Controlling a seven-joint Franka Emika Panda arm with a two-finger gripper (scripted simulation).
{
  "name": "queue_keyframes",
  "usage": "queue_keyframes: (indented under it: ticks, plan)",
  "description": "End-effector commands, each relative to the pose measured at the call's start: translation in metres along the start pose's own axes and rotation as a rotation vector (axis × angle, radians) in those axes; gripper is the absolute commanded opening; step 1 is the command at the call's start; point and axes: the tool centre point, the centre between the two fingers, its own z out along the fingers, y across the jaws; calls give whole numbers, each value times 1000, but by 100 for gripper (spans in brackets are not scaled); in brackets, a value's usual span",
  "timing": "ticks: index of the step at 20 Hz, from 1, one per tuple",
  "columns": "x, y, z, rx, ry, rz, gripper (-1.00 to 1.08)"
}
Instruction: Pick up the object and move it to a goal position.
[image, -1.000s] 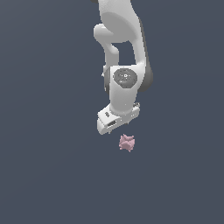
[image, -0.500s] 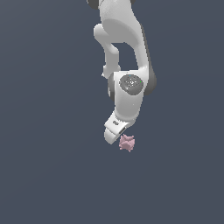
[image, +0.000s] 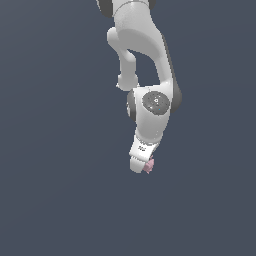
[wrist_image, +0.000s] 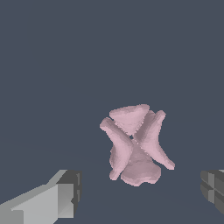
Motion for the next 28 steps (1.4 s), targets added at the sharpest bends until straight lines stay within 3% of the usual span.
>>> queue_keyframes:
  ticks: [1, 9, 17, 28]
  plan:
    - [5, 1, 2, -1, 4, -59, 100]
    - [13, 3, 5, -4, 12, -168, 100]
    - [14, 4, 8, -4, 13, -182, 100]
    - [15, 3, 55, -4, 13, -187, 100]
